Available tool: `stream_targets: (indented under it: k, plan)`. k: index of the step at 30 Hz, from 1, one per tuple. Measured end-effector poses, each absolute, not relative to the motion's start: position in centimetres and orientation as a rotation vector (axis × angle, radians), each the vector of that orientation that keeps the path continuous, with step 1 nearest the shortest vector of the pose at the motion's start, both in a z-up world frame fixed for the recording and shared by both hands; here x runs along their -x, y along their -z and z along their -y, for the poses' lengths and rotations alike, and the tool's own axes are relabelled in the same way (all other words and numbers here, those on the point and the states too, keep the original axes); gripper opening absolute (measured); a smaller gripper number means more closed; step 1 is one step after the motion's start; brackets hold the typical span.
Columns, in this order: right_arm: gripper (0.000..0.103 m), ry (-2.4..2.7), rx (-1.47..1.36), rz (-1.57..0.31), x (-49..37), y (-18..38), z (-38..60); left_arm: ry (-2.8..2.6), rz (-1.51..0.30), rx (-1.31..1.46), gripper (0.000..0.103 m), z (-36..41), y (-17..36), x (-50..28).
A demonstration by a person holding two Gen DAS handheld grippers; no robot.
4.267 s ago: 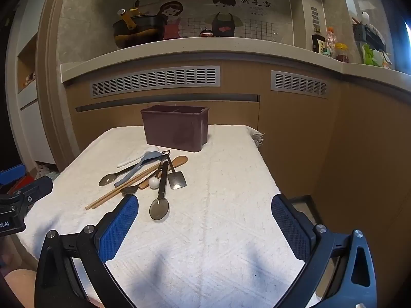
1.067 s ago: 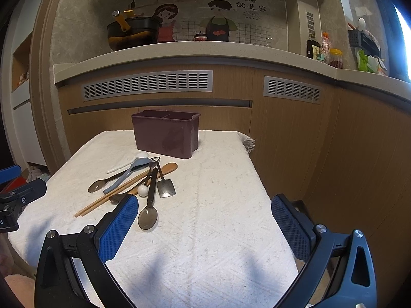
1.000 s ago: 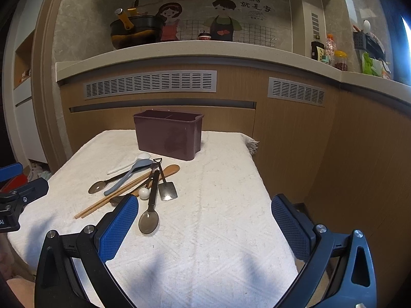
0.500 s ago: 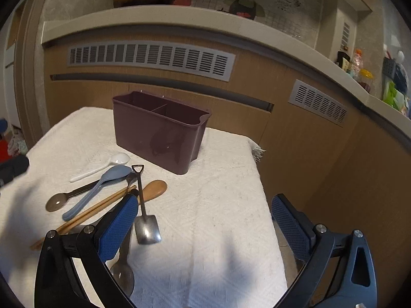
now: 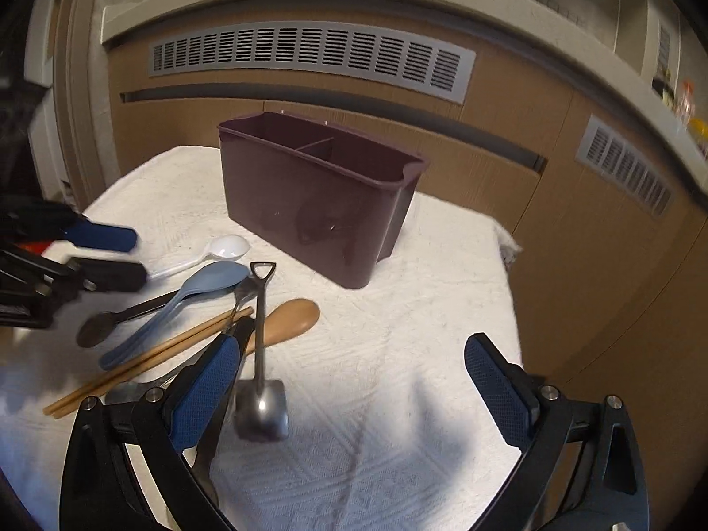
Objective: Organize utensils
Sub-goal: 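Grasp the blue-grey rice paddle with the left tool while the right tool grasps the metal spatula, then lift the rice paddle into the caddy with the left tool while the right tool carries the spatula there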
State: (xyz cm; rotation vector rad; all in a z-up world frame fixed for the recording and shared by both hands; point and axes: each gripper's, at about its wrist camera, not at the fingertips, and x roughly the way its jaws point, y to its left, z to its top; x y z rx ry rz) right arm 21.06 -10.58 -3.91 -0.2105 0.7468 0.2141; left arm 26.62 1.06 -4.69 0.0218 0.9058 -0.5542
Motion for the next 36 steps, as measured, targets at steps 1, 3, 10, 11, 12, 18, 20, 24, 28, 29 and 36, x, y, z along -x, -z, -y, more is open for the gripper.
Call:
stream_targets:
  k: [1, 3, 10, 11, 12, 18, 20, 24, 28, 29, 36]
  plan:
    - [0.095, -0.210, 0.209, -0.750, -20.8, 4.0, 10.9, 0.563, -0.931, -0.006, 0.045, -0.8, 5.0, -27.4]
    - [0.094, -0.195, 0.232, -0.750, -20.2, 4.4, 11.1, 0.557, -0.995, 0.020, 0.045, -0.2, 5.8, -29.1]
    - [0.094, -0.160, 0.214, -0.748, -19.7, 5.3, 12.4, 0.463, -1.161, 0.081, 0.045, 0.8, 8.1, -32.1]
    - [0.094, -0.156, 0.215, -0.748, -19.7, 5.4, 12.5, 0.453, -1.158, 0.086, 0.045, 0.7, 8.1, -32.1]
    - [0.094, -0.154, 0.219, -0.748, -19.7, 5.5, 12.4, 0.443, -1.155, 0.076, 0.045, 0.9, 8.1, -32.2]
    - [0.089, -0.208, 0.227, -0.760, -20.6, 5.0, 11.1, 0.405, -1.036, 0.043, 0.034, 0.4, 7.4, -30.2]
    - [0.083, -0.248, 0.234, -0.763, -21.2, 4.7, 10.3, 0.374, -0.948, 0.046, 0.034, -0.8, 6.3, -28.3]
    - [0.054, -0.350, 0.280, -0.789, -21.8, 4.6, 8.4, 0.327, -0.811, 0.110, 0.034, -3.6, 4.7, -24.7]
    - [0.026, -0.437, 0.256, -0.864, -21.0, 5.5, 7.6, 0.308, -0.746, 0.156, 0.034, -5.3, 3.5, -22.5]
    - [0.025, -0.434, 0.255, -0.877, -20.6, 5.8, 7.5, 0.312, -0.737, 0.163, 0.034, -5.4, 3.2, -22.4]
    - [0.027, -0.386, 0.278, -0.911, -19.2, 7.6, 8.1, 0.317, -0.716, 0.200, 0.034, -6.5, 2.5, -21.3]
